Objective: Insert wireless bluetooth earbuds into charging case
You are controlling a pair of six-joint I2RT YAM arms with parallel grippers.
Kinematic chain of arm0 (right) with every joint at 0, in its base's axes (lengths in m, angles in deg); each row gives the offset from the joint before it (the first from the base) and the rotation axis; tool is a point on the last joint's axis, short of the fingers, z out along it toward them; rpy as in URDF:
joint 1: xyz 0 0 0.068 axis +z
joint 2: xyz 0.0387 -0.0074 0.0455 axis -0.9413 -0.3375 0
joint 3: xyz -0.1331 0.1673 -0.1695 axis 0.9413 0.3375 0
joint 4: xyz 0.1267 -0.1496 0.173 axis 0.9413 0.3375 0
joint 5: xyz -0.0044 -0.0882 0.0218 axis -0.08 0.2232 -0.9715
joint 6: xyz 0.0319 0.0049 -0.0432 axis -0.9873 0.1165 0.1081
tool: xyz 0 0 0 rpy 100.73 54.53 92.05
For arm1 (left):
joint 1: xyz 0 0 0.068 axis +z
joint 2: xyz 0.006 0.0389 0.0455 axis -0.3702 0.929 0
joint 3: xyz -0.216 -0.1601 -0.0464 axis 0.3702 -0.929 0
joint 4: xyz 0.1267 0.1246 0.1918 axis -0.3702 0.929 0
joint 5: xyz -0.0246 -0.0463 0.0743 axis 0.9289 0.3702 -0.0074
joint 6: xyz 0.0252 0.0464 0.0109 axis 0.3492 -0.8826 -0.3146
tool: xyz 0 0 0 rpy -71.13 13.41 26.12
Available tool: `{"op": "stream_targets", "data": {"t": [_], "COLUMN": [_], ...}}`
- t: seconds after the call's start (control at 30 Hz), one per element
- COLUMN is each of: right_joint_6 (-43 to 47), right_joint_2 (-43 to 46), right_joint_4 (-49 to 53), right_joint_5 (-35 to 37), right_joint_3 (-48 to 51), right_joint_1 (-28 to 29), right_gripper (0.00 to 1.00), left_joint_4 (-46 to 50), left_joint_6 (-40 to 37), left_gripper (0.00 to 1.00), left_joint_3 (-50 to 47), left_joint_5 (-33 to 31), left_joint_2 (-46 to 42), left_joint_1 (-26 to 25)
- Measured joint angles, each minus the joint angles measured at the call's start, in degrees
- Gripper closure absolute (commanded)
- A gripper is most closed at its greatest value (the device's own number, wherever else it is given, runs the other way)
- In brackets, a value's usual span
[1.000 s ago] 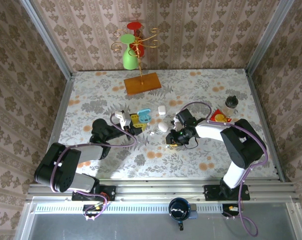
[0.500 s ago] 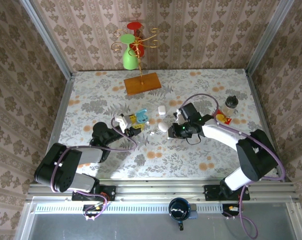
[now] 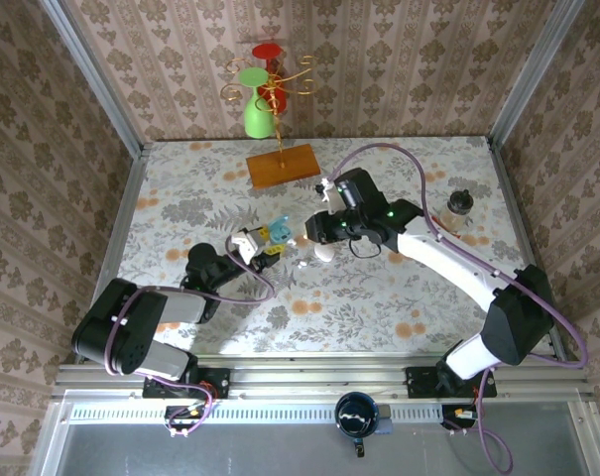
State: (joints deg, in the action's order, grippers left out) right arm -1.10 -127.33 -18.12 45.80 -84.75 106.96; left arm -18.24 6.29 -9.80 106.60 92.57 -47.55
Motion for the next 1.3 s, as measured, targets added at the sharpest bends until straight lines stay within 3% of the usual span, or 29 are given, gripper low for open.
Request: {"op": "stream_targets", "data": {"t": [0.67,1.3], "right_joint_6": [3.04,3.69], "right_joint_2": [-8.17,-10.54], "right_joint_4": [1.42,1.14], "right_joint_5": [-0.59,-2.25], "right_joint_3": [-9.44,-9.62], "right_joint_1": [4.37,5.40], "right_gripper": [0.80,0.78], "left_joint_4": [-0.02,-0.02], "left_joint_6": [-0.17,0.39], "left_gripper": [0.79,0.79], "left_joint_3": [0.00,0.00], "left_joint_5": [-0.04,-0.09], "left_joint_2": [0.37,-0.24], "left_joint_1": [-1.53,-1.53]}}
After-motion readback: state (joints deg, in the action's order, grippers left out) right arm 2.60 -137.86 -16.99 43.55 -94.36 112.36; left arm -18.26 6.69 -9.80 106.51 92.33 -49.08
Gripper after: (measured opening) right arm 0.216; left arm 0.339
